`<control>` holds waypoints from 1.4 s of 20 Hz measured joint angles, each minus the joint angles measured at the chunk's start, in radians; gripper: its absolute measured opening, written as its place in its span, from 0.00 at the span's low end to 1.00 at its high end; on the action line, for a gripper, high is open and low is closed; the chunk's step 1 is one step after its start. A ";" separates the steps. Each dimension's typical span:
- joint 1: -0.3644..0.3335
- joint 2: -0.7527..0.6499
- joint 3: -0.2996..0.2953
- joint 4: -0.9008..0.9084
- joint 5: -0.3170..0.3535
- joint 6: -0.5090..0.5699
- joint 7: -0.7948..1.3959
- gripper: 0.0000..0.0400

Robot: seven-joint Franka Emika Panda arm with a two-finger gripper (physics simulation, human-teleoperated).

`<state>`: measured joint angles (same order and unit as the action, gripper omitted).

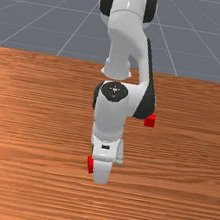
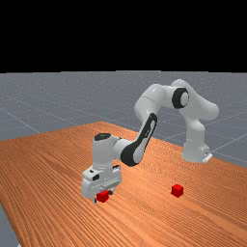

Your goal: Stack all the cube

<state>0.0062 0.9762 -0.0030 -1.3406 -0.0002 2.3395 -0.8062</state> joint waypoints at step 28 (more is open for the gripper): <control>-0.029 -0.005 0.011 -0.005 0.012 -0.023 -0.033 0.50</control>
<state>-0.0231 0.9711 0.0077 -1.3454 0.0118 2.3167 -0.8389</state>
